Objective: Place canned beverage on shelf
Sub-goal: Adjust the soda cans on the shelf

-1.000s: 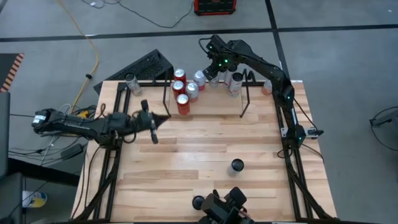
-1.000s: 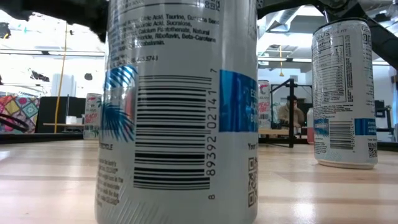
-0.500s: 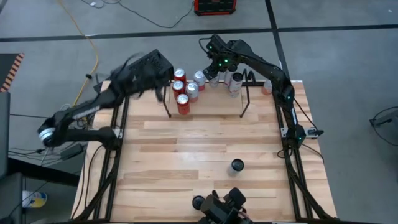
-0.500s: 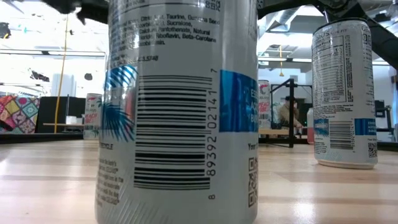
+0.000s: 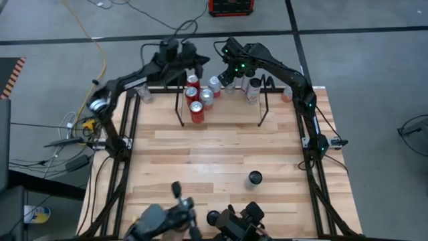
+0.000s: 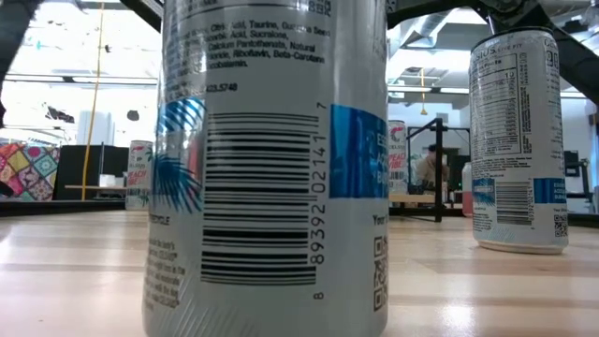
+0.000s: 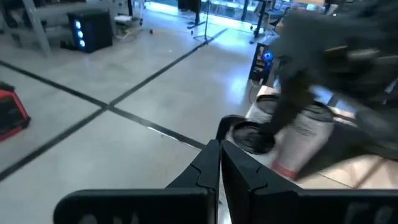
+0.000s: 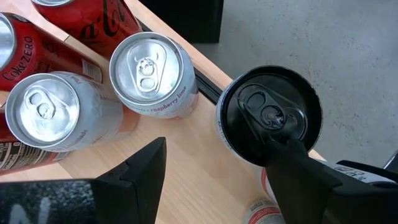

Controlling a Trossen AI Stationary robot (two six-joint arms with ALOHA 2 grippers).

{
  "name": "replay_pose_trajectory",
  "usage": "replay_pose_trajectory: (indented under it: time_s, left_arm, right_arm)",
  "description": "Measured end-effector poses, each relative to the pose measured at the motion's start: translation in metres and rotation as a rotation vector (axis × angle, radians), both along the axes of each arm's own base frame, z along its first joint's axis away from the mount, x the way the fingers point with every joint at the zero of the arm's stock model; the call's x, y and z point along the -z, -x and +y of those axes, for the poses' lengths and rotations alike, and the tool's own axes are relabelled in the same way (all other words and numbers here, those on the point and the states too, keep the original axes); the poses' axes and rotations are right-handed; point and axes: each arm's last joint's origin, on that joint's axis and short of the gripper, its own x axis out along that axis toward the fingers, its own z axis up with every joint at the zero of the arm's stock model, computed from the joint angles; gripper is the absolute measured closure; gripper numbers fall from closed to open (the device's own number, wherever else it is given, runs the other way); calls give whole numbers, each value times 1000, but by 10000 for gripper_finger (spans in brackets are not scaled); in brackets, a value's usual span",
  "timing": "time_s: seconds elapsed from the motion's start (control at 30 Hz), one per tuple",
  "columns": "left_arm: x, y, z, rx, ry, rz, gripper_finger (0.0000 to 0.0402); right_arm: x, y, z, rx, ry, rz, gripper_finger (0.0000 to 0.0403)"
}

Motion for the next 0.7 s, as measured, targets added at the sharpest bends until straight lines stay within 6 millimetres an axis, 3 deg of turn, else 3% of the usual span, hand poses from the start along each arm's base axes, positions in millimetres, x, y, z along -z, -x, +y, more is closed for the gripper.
replay_pose_trajectory:
  time_s: [0.23,0.7]
  left_arm:
    - [24,-34,32,27,41,-20,402]
    - [40,-78,59,93,-154,166,402]
  right_arm:
    - [0,0,0,-2,1,0,138]
    - [0,-4,5,-16,2,-3,138]
